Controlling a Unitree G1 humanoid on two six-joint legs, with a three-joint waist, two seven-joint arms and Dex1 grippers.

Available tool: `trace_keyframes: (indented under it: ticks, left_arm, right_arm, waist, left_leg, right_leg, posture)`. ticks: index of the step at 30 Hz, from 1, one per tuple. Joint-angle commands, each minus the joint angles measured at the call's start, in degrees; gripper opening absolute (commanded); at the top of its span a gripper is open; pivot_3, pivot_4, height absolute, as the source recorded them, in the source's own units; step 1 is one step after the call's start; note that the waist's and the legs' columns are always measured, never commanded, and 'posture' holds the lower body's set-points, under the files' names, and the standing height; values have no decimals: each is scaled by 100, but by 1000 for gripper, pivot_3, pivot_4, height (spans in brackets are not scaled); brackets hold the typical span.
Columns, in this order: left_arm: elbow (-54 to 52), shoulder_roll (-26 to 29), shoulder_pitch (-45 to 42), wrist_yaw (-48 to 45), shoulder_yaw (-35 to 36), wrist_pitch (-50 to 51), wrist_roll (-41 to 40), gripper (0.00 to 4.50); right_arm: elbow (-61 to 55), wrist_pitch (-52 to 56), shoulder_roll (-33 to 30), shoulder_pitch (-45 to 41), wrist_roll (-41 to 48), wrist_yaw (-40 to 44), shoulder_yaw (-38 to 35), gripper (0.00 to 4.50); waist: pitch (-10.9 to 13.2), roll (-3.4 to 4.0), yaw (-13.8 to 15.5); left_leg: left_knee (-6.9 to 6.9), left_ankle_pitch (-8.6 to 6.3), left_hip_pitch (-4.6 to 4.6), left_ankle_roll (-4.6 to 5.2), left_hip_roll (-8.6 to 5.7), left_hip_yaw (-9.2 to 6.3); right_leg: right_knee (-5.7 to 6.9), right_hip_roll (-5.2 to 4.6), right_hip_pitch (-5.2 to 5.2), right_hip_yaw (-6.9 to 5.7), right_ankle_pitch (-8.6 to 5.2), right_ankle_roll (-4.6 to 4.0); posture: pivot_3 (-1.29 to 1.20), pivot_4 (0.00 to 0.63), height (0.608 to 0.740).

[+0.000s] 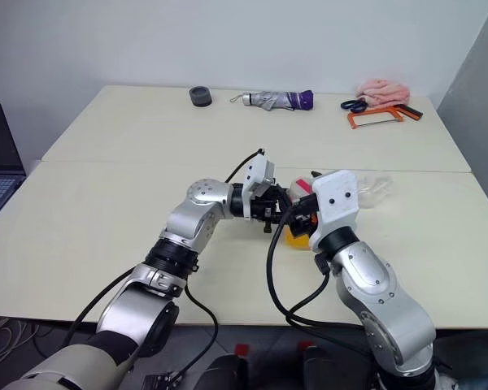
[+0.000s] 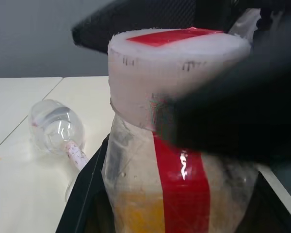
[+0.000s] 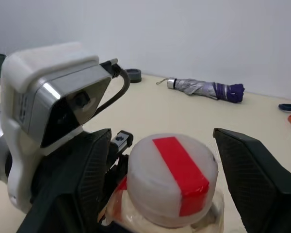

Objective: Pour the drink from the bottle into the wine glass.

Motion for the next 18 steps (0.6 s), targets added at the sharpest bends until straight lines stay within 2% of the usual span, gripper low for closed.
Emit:
trace_keyframes:
  ticks: [1, 2, 3, 12, 16, 18]
  left_arm:
    - [-59, -44, -212, -68, 52, -167, -19, 1807]
    - [-35, -51, -227, -70, 59, -176, -10, 1807]
    - [-22, -49, -232, -76, 67, -185, -8, 1807]
    - [-137, -14, -217, -50, 105, -154, -39, 1807]
    - [-286, 52, -194, -191, 108, -41, -136, 1806]
    - [-495, 163, -175, -466, 112, 157, -290, 1805]
  right_arm:
    - [-238, -253, 124, -12, -166, -14, 27, 2284]
    - [-221, -275, 140, -12, -188, 17, 35, 1895]
    - [-207, -289, 155, -9, -220, 39, 55, 1816]
    - [149, -448, -64, 89, -91, 723, 63, 1825]
    - [615, -809, -457, -43, 501, 1852, -316, 1824]
    - [1335, -1094, -1176, -487, 987, 3292, -637, 1824]
  waist:
    - [0, 0, 0]
    - [0, 0, 0]
    - [0, 0, 0]
    - [0, 0, -1]
    - [0, 0, -2]
    - [1, 0, -8]
  left_leg:
    - [0, 0, 0, 0, 0, 0]
    - [0, 0, 0, 0, 0, -1]
    - [0, 0, 0, 0, 0, -1]
    - [0, 0, 0, 0, 0, -1]
    - [0, -1, 1, 1, -2, 1]
    - [0, -1, 0, 1, -3, 4]
  right_leg:
    - [0, 0, 0, 0, 0, 0]
    - [0, 0, 0, -1, 0, 0]
    - [0, 0, 0, -1, 0, 0]
    - [0, 0, 0, -1, 0, 0]
    - [0, 1, 0, 0, 0, 0]
    - [-1, 3, 1, 0, 0, 0]
  posture:
    - [0, 150, 740]
    - [0, 150, 740]
    - [0, 150, 740]
    - [0, 150, 740]
    - [0, 150, 740]
    - [0, 150, 740]
